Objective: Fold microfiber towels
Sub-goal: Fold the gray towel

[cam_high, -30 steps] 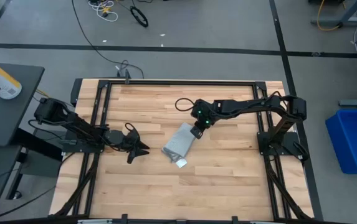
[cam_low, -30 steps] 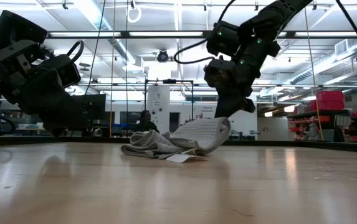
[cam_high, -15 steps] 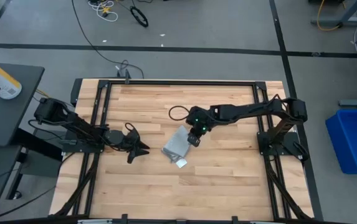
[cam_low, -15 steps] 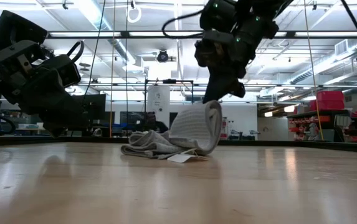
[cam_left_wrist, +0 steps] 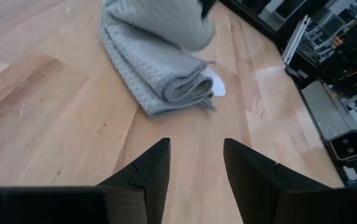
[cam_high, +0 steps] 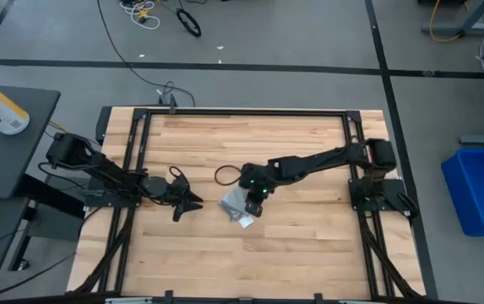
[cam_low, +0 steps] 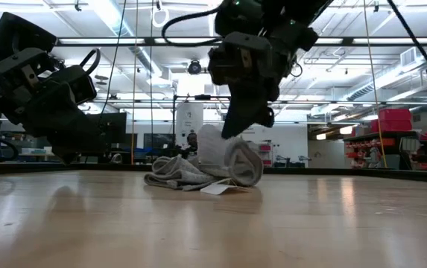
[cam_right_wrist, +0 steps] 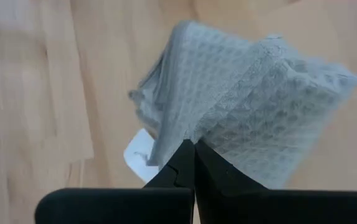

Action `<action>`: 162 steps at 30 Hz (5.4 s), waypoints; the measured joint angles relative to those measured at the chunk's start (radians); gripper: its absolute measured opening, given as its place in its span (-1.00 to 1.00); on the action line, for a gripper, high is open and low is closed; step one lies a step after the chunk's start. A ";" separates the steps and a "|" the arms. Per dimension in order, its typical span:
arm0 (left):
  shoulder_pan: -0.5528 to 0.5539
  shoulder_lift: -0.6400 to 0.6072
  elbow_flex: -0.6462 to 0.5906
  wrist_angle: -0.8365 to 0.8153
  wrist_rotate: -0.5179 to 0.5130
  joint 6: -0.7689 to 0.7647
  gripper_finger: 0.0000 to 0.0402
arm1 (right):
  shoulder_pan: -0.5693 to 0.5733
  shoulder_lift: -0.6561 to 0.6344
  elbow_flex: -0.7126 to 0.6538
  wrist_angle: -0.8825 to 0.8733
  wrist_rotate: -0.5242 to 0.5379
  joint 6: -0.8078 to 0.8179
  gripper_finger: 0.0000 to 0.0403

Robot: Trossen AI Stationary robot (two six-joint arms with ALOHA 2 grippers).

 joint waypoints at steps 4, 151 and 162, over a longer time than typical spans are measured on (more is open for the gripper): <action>0.000 0.000 0.000 -0.008 -0.003 -0.002 -0.22 | 0.022 0.085 0.084 -0.025 -0.035 -0.037 -1.00; -0.114 0.073 0.061 -0.237 0.051 -0.062 -1.00 | 0.057 0.576 0.834 -0.042 -0.218 -0.145 -0.95; -0.114 0.073 0.061 -0.234 0.051 -0.067 -0.98 | 0.051 0.629 0.835 -0.057 -0.231 -0.181 -0.99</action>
